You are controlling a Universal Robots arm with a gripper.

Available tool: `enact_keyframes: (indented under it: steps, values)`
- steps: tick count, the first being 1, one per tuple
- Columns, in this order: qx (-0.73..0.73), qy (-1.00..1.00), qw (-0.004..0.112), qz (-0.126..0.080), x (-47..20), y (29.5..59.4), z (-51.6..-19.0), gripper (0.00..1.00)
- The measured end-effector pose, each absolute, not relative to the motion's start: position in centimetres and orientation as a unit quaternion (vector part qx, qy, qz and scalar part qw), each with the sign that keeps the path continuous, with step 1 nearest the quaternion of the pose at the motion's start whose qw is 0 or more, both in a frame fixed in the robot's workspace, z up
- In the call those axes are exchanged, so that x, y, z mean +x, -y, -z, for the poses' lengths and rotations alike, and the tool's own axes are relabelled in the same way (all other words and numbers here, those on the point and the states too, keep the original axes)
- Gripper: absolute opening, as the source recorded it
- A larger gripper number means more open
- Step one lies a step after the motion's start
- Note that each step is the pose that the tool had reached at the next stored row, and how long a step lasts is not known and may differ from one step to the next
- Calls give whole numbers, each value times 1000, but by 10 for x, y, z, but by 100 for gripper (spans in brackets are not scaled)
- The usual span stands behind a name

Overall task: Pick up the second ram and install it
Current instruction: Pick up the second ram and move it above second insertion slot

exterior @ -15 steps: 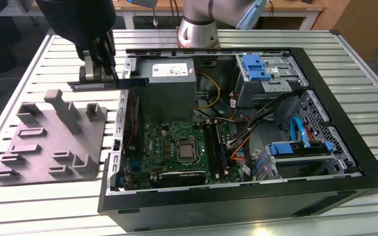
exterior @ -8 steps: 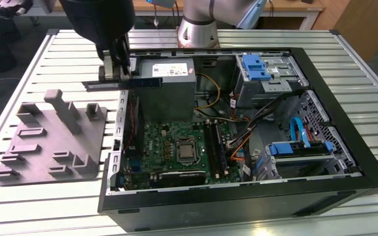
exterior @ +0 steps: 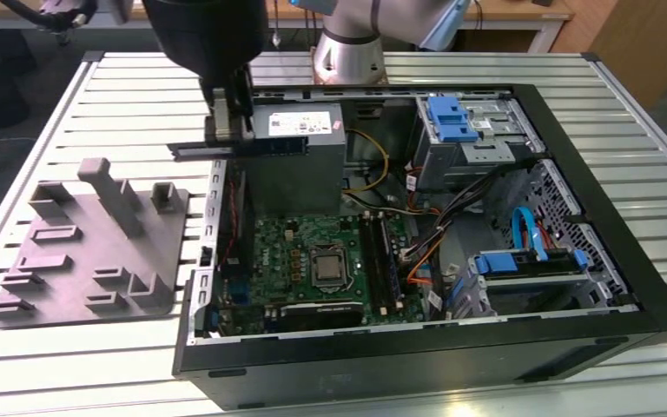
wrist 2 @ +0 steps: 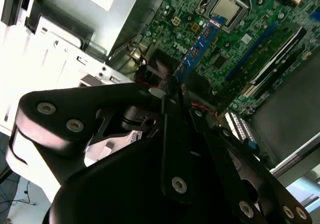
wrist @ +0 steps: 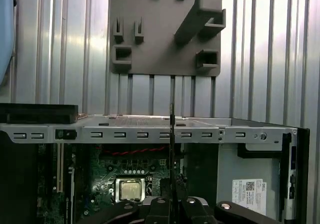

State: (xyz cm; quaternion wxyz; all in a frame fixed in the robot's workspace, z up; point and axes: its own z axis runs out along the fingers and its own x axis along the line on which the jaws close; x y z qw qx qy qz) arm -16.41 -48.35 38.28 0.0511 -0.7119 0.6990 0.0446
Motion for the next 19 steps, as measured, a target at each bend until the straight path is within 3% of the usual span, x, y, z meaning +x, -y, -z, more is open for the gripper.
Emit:
enact_keyframes:
  steps: [9, 15, 19]
  values:
    - [-712, -699, 49, -43, -137, 483, -383, 14]
    - [-713, -700, 28, -23, -126, 483, -383, 14]
    - [-713, -700, 26, -23, -116, 483, -381, 14]
